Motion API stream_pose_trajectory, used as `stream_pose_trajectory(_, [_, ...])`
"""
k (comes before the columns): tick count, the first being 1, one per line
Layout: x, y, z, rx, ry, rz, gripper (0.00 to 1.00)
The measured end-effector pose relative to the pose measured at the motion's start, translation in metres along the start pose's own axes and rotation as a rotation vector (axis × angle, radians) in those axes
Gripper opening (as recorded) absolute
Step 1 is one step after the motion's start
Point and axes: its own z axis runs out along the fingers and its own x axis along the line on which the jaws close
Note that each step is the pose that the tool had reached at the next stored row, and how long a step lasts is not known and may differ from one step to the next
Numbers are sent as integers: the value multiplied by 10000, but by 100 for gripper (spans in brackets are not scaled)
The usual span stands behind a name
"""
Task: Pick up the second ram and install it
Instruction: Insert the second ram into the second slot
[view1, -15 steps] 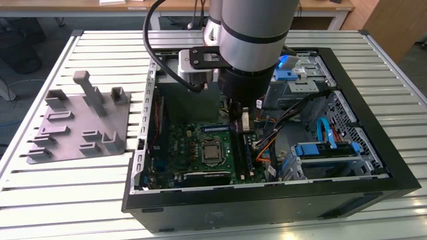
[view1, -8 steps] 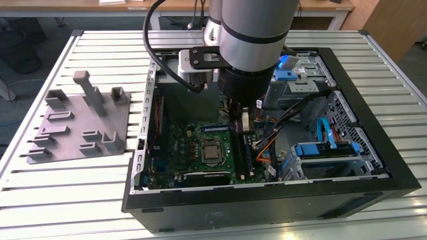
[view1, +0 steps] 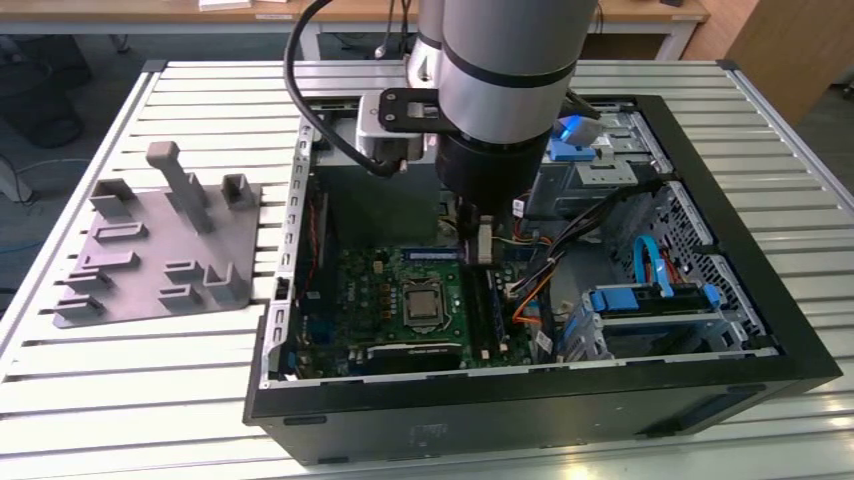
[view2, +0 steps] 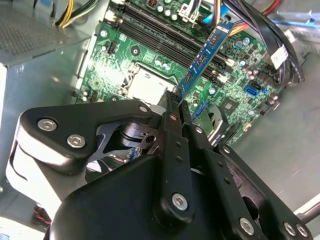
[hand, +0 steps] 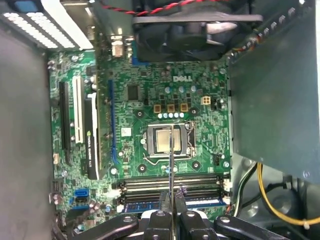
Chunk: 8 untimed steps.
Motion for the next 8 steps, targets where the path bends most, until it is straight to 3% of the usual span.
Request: stream_pose_trajectory(8, [0, 0, 2, 73, -2, 1175, 14])
